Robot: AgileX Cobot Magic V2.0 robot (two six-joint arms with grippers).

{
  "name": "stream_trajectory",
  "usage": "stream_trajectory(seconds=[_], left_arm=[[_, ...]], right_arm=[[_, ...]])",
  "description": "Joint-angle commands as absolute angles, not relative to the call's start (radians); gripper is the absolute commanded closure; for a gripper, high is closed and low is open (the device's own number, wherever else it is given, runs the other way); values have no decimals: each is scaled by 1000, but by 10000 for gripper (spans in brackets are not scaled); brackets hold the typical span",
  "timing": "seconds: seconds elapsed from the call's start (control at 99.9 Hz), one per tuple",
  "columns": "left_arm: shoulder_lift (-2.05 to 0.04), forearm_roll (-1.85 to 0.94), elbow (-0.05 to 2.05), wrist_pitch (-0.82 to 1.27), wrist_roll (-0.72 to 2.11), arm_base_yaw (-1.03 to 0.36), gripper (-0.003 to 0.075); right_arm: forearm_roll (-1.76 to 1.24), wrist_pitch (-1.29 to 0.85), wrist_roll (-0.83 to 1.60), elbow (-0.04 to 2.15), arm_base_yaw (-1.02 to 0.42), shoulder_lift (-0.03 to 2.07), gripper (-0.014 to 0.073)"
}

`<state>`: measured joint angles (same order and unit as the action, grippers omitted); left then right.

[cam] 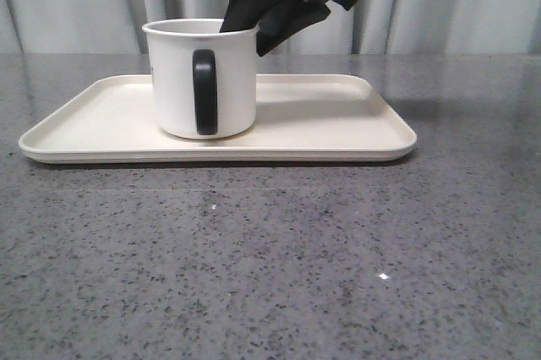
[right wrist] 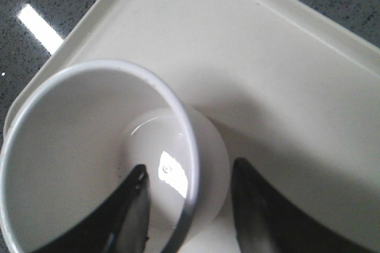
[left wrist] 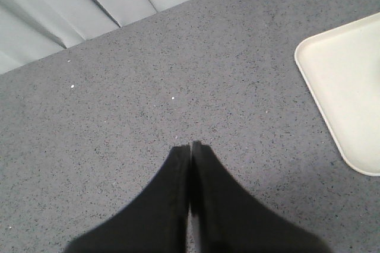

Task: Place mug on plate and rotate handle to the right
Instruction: 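Lower the right gripper into the mug rim and grasp it, then lift the mug with the right gripper, turning its handle sideways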

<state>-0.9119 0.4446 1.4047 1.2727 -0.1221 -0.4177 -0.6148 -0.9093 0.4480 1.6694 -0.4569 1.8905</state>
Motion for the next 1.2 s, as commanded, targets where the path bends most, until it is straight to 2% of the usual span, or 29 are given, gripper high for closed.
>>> stream_trajectory(seconds=[0.0, 0.1, 0.18, 0.46, 0.671, 0.911, 1.191], left_arm=[[-906, 473, 1425, 1232, -134, -419, 740], [-906, 473, 1425, 1232, -134, -419, 740], [-906, 473, 1425, 1232, -134, -419, 740], [-906, 473, 1425, 1232, -134, -419, 740], [-906, 473, 1425, 1241, -134, -419, 740], [-906, 473, 1425, 1241, -134, -419, 740], [-906, 473, 1425, 1241, -134, -419, 740]], right_arm=[[-650, -893, 461, 1705, -458, 1843, 411], [-650, -893, 461, 1705, -458, 1843, 573], [-650, -888, 461, 1705, -458, 1843, 669], [-650, -922, 467, 1746, -457, 1827, 653], [-648, -1087, 568, 1969, -445, 1824, 653], [-571, -1238, 747, 2161, -443, 1824, 653], [-554, -1319, 1031, 2178, -444, 1828, 654]])
